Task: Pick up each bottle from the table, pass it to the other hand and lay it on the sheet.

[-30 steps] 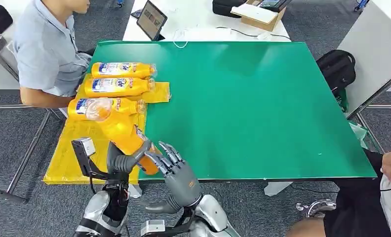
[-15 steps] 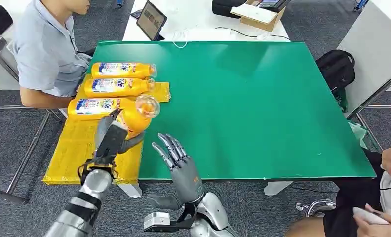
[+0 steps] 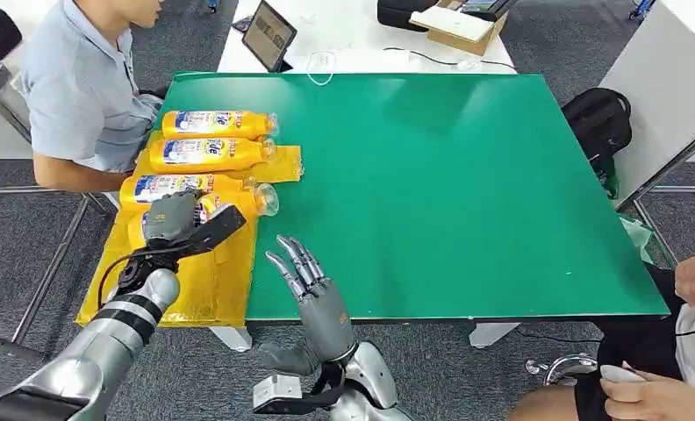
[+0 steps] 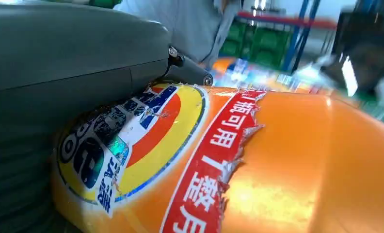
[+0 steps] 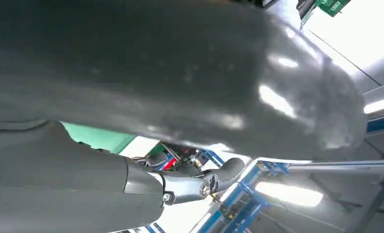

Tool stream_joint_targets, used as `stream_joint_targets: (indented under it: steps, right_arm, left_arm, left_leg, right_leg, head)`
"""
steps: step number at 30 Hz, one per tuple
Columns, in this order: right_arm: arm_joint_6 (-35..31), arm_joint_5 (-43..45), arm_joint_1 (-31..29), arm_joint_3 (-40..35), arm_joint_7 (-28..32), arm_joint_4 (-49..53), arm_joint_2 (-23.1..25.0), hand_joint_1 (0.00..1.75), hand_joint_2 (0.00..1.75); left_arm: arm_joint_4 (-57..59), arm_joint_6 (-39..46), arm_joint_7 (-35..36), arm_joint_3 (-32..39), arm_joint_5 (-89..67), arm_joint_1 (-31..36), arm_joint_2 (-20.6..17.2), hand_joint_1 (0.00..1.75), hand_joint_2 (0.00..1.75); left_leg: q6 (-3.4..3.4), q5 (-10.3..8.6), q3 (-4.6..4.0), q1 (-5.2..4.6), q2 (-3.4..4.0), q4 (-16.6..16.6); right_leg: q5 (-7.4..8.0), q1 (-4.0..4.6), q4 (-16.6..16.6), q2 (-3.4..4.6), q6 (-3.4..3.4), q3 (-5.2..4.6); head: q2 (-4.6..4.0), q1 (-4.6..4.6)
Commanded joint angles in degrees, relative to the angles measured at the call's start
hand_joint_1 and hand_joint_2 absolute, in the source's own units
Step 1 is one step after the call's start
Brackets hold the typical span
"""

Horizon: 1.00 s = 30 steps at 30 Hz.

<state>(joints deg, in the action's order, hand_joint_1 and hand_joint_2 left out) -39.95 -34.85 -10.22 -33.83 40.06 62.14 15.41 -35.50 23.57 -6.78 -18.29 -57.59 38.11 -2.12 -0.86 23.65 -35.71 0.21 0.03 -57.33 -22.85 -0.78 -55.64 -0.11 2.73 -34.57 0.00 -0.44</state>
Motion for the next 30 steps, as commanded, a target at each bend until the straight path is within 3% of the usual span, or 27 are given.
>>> stream_joint_targets:
  steps: [1,2,3,4,5,6,14,21,25,30]
  right_arm:
    - [0.0,3.8,0.1,-3.3,-0.1,-2.3,-0.8,0.00,0.00]
    - [0.0,3.8,0.1,-3.3,-0.1,-2.3,-0.8,0.00,0.00]
    - [0.0,3.9,0.1,-3.4,-0.1,-2.3,-0.9,0.00,0.00]
    - [0.0,4.2,-0.2,-3.5,-0.1,-2.6,-1.0,0.00,0.00]
    - [0.0,4.2,-0.2,-3.5,-0.1,-2.6,-1.0,0.00,0.00]
    - [0.0,4.5,-0.4,-3.8,-0.1,-2.7,-1.1,0.00,0.00]
    - [0.0,5.5,-0.8,-3.6,-0.1,-1.9,-1.7,0.00,0.00]
    - [0.0,4.8,0.1,-3.1,-0.1,0.9,-2.4,0.00,0.00]
    - [0.0,6.4,-0.1,-3.9,-0.1,1.2,-2.9,0.00,0.00]
    - [0.0,6.6,0.8,-3.1,-0.1,4.4,-3.0,0.00,0.00]
  left_arm:
    - [11.6,-8.0,-0.7,-4.2,-3.4,5.7,-1.4,1.75,1.75]
    - [11.6,-8.0,-0.7,-4.2,-3.4,5.7,-1.4,1.75,1.75]
    - [11.4,-8.2,-1.0,-4.3,-3.5,5.4,-1.3,1.52,1.75]
    - [11.5,-9.3,-1.4,-4.4,-3.5,5.2,-1.0,0.87,1.75]
    - [11.5,-9.3,-1.4,-4.4,-3.5,5.2,-1.0,0.87,1.75]
    - [11.3,-10.7,-2.0,-4.3,-3.3,5.0,-0.7,0.00,1.75]
    - [10.2,-14.2,-4.3,-3.0,-1.0,3.5,0.6,0.00,1.75]
    - [6.7,-20.5,-11.0,3.4,10.0,0.4,2.4,0.00,1.75]
    - [-1.5,-23.3,-16.6,6.3,18.4,-3.6,2.7,0.00,1.75]
    - [-13.6,-24.9,-18.7,8.3,27.6,-8.0,3.5,0.00,1.75]
  left_leg:
    - [0.04,0.07,0.18,0.04,0.00,0.0]
    - [0.05,0.14,0.32,0.06,0.01,0.0]
    - [0.05,0.11,0.25,0.05,0.02,0.0]
    - [0.06,0.17,0.35,0.07,-0.01,0.0]
    - [0.04,0.11,0.24,0.05,-0.04,0.0]
    - [0.03,0.06,0.18,0.03,-0.03,0.0]
    - [0.04,0.09,0.24,0.03,-0.05,0.0]
    - [0.02,0.15,0.41,0.02,-0.02,0.1]
    - [0.03,0.12,0.34,0.01,0.00,0.1]
    - [0.02,0.06,0.19,-0.01,-0.03,0.1]
  right_leg:
    - [-0.06,0.04,0.0,0.01,-0.07,0.19]
    - [-0.13,0.06,0.0,0.02,-0.11,0.33]
    - [-0.10,0.06,0.0,0.02,-0.09,0.25]
    - [-0.18,0.07,0.0,-0.01,-0.13,0.36]
    - [-0.12,0.06,0.0,-0.04,-0.10,0.26]
    - [-0.07,0.03,0.0,-0.03,-0.07,0.19]
    - [-0.10,0.04,0.0,-0.04,-0.09,0.26]
    - [-0.15,0.02,0.1,-0.01,-0.10,0.43]
    - [-0.12,0.02,0.1,0.02,-0.09,0.36]
    - [-0.06,-0.01,0.1,-0.01,-0.06,0.20]
  head:
    - [0.00,0.00]
    - [0.00,0.00]
    - [0.00,-0.02]
    - [0.00,0.00]
    - [0.00,0.00]
    - [0.00,-0.02]
    - [0.00,-0.02]
    - [0.00,-0.02]
    - [0.00,-0.02]
    - [0.00,-0.02]
